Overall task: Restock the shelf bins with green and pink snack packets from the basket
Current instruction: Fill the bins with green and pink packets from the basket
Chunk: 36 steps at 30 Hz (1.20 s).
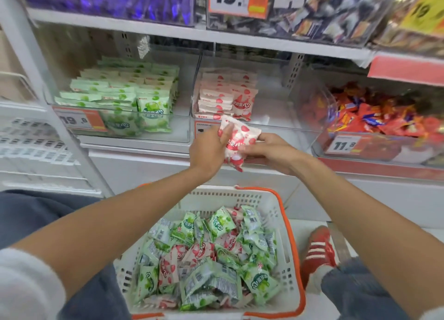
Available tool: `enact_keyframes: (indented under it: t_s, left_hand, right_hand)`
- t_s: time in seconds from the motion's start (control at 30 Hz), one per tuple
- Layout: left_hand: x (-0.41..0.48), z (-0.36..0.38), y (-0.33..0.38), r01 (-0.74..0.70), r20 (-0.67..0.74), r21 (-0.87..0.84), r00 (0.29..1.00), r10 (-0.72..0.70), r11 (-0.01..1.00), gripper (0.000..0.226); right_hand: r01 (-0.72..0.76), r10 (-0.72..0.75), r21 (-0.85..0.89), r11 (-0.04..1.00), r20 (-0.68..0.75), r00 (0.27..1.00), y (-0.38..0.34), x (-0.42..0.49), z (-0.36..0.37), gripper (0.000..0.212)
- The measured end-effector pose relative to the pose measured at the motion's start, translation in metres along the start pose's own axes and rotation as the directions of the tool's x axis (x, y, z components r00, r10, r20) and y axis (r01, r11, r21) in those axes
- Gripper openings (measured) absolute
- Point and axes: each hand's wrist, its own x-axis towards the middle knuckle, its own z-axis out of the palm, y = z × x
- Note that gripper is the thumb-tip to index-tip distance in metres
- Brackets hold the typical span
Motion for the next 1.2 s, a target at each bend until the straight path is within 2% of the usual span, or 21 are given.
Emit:
enact_keyframes:
  t_s: [0.13, 0.27, 0.37, 0.43, 0.5, 0.63, 0.7, 0.8, 0.9, 1.03, 1.2]
  left_hand:
    - [0.038, -0.006, 0.034, -0.068, -0.066, -0.041, 0.996, 0.066, 0.997, 0.056]
    - [0.082, -0.007, 0.044, -0.215, 0.071, 0.028, 0.975, 0.212, 0.976, 0.045]
    - [0.11, 0.001, 0.02, -0.269, 0.194, 0.207, 0.954, 0.23, 0.941, 0.045]
    - [0.117, 0.007, 0.005, -0.265, 0.227, 0.26, 0.952, 0.207, 0.929, 0.042]
    - [0.119, 0.013, -0.001, -0.282, 0.203, 0.264, 0.951, 0.232, 0.922, 0.04]
    - [0.116, 0.014, -0.005, -0.297, 0.156, 0.316, 0.953, 0.26, 0.901, 0.043]
    - [0.114, 0.014, -0.005, -0.293, 0.154, 0.321, 0.954, 0.256, 0.901, 0.043]
    - [0.113, 0.013, -0.004, -0.297, 0.147, 0.319, 0.954, 0.263, 0.9, 0.047]
    - [0.112, 0.013, -0.005, -0.295, 0.143, 0.303, 0.954, 0.263, 0.906, 0.051]
    - [0.111, 0.014, -0.005, -0.3, 0.148, 0.305, 0.953, 0.266, 0.904, 0.052]
    - [0.11, 0.012, -0.004, -0.3, 0.15, 0.318, 0.953, 0.265, 0.9, 0.053]
  right_hand:
    - [0.111, -0.111, -0.007, 0.994, -0.09, 0.99, -0.037, 0.001, -0.013, 0.026]
    - [0.179, -0.185, -0.048, 0.983, -0.316, 0.931, -0.063, 0.033, -0.043, 0.034]
    - [0.073, -0.164, -0.227, 0.971, -0.415, 0.895, -0.062, 0.074, -0.064, 0.038]
    - [-0.04, -0.127, -0.372, 0.927, -0.414, 0.901, -0.054, 0.105, -0.068, 0.038]
    - [-0.13, -0.101, -0.483, 0.866, -0.424, 0.9, -0.046, 0.134, -0.065, 0.035]
    - [-0.185, -0.136, -0.543, 0.819, -0.497, 0.857, -0.033, 0.177, -0.056, 0.043]
    - [-0.212, -0.095, -0.542, 0.813, -0.483, 0.871, -0.032, 0.184, -0.052, 0.051]
    - [-0.198, -0.076, -0.517, 0.833, -0.46, 0.885, -0.032, 0.187, -0.054, 0.057]
    - [-0.192, -0.092, -0.498, 0.846, -0.491, 0.866, -0.03, 0.189, -0.055, 0.058]
    - [-0.165, -0.134, -0.586, 0.793, -0.433, 0.891, -0.031, 0.192, -0.049, 0.052]
    - [-0.151, -0.097, -0.517, 0.842, -0.422, 0.901, -0.032, 0.187, -0.05, 0.052]
